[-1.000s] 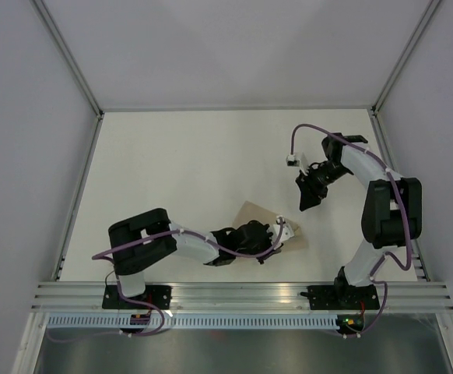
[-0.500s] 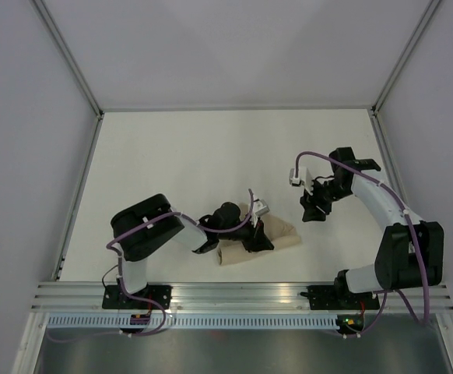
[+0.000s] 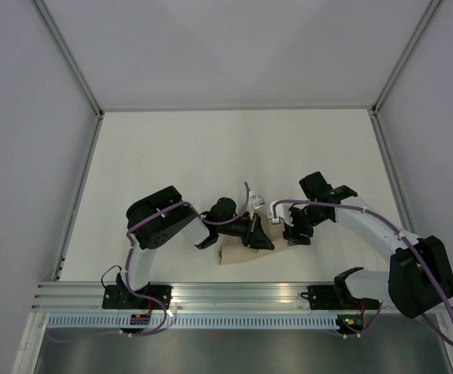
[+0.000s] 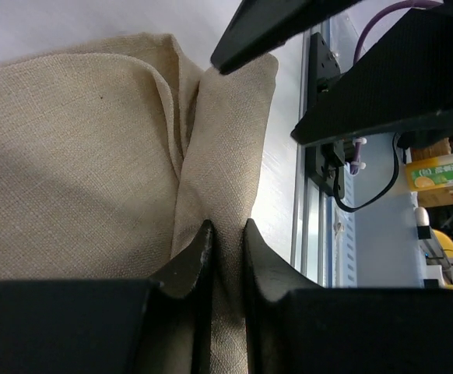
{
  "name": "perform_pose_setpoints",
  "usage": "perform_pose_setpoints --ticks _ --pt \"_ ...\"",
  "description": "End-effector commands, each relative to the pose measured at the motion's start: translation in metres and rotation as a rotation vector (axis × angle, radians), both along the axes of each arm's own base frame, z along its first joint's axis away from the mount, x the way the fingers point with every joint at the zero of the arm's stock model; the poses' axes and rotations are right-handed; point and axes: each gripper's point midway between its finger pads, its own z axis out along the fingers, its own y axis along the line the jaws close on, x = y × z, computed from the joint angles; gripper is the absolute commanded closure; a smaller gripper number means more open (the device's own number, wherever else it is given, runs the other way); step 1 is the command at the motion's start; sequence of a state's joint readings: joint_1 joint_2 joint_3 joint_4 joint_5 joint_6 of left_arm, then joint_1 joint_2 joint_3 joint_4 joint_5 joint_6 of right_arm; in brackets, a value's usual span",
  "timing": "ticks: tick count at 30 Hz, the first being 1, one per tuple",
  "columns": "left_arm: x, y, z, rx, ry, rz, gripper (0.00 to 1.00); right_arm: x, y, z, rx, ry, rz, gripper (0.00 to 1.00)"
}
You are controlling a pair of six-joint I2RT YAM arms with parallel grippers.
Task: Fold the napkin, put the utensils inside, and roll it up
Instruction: Roll the napkin at the center of the board.
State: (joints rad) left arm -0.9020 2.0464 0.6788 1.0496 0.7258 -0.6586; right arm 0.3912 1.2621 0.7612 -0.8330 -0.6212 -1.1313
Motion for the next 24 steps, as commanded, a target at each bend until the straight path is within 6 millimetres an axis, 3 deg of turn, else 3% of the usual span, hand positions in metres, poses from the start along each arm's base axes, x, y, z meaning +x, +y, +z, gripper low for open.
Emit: perform_pose_setpoints --ticks 1,11,17,22,24 --pt "-0.018 0.013 -0.034 0.110 0.121 -0.031 0.98 0.007 0.014 -0.009 0.008 -0.031 0.040 0.35" --pt "-0.012 0.016 -0.041 0.149 0.139 -0.014 0.98 -0.009 0.018 -0.034 -0.041 0.017 0.077 0.45" --pt "-0.002 0.018 -0.036 0.169 0.085 0.039 0.94 -0.013 0.012 -0.057 -0.119 0.116 0.058 0.85" --pt "0.015 0.026 -0.025 0.228 -0.017 0.117 0.82 -0.022 0.004 -0.069 -0.173 0.207 0.049 0.93" --pt "0.029 0.027 -0.009 0.224 -0.088 0.170 0.78 -0.017 0.003 -0.070 -0.183 0.207 0.021 0.93"
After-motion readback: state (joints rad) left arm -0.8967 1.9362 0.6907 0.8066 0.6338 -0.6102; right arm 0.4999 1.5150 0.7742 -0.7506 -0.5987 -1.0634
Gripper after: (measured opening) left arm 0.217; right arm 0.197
